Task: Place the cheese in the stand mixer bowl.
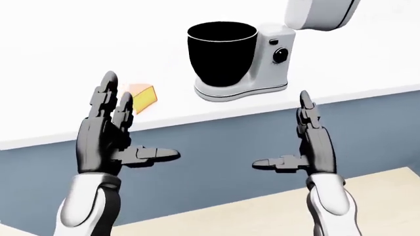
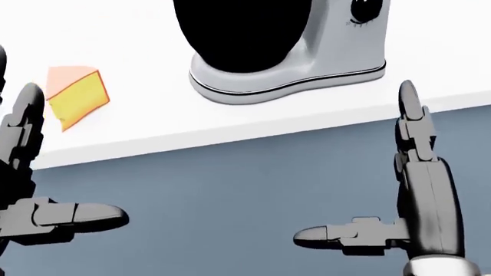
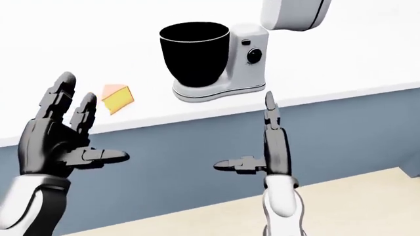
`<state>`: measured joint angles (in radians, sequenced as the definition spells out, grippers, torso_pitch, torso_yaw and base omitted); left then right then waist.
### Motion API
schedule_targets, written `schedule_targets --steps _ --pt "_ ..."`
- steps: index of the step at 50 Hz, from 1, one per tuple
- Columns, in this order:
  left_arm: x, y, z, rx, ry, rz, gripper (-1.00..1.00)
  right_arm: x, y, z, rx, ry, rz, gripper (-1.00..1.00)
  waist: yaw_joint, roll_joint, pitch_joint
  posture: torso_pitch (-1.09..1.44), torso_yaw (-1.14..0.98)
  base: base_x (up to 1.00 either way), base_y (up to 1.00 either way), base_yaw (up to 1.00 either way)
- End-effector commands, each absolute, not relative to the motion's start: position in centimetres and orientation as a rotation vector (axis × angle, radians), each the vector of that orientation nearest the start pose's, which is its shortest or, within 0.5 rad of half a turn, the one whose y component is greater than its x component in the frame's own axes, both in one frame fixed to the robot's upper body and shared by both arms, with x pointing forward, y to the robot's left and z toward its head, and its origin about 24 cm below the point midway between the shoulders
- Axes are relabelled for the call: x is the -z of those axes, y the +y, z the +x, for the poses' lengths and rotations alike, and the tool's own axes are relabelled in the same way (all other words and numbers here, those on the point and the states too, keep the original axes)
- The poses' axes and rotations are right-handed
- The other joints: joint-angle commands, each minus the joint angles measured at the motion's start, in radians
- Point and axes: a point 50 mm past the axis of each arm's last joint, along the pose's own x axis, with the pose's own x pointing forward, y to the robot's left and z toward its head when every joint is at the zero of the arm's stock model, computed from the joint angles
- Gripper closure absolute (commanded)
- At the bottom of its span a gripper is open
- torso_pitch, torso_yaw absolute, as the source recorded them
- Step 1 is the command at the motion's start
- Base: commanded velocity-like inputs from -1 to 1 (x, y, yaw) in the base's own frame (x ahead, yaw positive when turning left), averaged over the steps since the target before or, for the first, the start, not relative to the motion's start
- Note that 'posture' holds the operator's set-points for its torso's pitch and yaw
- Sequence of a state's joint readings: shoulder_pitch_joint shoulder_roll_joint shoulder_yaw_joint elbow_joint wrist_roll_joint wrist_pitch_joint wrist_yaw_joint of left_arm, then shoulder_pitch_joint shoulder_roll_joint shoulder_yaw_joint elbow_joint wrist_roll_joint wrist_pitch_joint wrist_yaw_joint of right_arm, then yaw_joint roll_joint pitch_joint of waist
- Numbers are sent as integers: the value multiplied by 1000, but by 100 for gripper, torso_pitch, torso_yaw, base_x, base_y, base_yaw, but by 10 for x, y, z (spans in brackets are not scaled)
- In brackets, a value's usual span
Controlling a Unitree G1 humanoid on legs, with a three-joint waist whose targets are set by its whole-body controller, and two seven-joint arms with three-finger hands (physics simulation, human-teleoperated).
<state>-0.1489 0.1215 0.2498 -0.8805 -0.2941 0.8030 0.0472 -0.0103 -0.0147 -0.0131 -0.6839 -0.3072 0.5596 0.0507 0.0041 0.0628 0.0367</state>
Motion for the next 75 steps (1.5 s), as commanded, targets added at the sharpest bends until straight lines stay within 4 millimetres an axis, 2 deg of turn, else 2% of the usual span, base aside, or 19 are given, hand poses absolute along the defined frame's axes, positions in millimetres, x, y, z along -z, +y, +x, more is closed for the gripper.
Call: schedule_targets --steps 1,8,11,12,20,24,25,26,30,36,45,49,50,52,58,61,70,74,75 --pt "-207 179 215 -9 -316 -66 -100 -161 -167 225 156 -207 -276 -100 -4 15 -10 0 0 10 0 0" --pt "-207 179 215 -9 -317 -66 -100 -161 -169 224 166 -207 -275 -100 6 -53 -11 0 0 11 0 0" --pt "-208 180 215 -9 -319 -66 -100 -161 -169 224 171 -207 -275 -100 7 -131 -29 0 0 10 0 0" --pt "-208 180 215 -9 -319 -67 -100 -161 -169 224 173 -207 -275 -100 -2 -100 -23 0 0 12 0 0" --pt "-209 180 214 -10 -321 -67 -100 -161 -171 223 181 -207 -273 -100 -4 -54 -3 0 0 11 0 0" --pt "-209 180 214 -10 -321 -67 -100 -161 -172 223 181 -208 -273 -100 -7 50 -30 0 0 11 0 0" --pt "-209 180 214 -10 -321 -67 -100 -161 -172 223 181 -208 -273 -100 5 -4 -15 0 0 10 0 0" --pt "-209 180 214 -10 -320 -67 -100 -161 -172 223 181 -208 -273 -100 -1 17 -13 0 0 10 0 0" --pt "-208 180 214 -9 -320 -68 -100 -161 -172 223 181 -208 -273 -100 6 -14 -19 0 0 10 0 0" --pt "-208 180 214 -10 -320 -67 -100 -161 -172 223 183 -208 -272 -100 9 -122 -23 0 0 10 0 0" --pt "-209 180 214 -9 -321 -67 -100 -161 -174 221 193 -207 -269 -100 -2 -56 -2 0 0 11 0 0" --pt "-209 180 214 -9 -322 -67 -100 -162 -178 218 204 -209 -269 -100 -7 41 -23 0 0 11 0 0" --pt "-209 181 214 -9 -323 -67 -100 -163 -179 217 210 -210 -270 -100 5 -2 -16 0 0 11 0 0" --pt "-209 180 214 -9 -323 -67 -100 -164 -182 214 223 -212 -271 -100 4 8 -12 0 0 10 0 0" --pt "-209 180 214 -9 -323 -67 -100 -167 -186 210 254 -219 -273 -100 8 -50 -8 0 0 11 0 0" --pt "-209 180 214 -8 -323 -67 -100 -168 -187 210 258 -222 -272 -100 9 -121 -22 0 0 10 0 0" --pt "-209 180 213 -9 -326 -68 -100 -168 -188 209 266 -223 -270 -100 -1 -59 -1 0 0 11 0 0" --pt "-209 180 213 -9 -327 -67 -100 -168 -188 209 270 -226 -267 -100 -6 37 -22 0 0 11 0 0" --pt "-210 180 213 -9 -326 -67 -100 -168 -189 209 272 -226 -267 -100 5 -1 -14 0 0 10 0 0"
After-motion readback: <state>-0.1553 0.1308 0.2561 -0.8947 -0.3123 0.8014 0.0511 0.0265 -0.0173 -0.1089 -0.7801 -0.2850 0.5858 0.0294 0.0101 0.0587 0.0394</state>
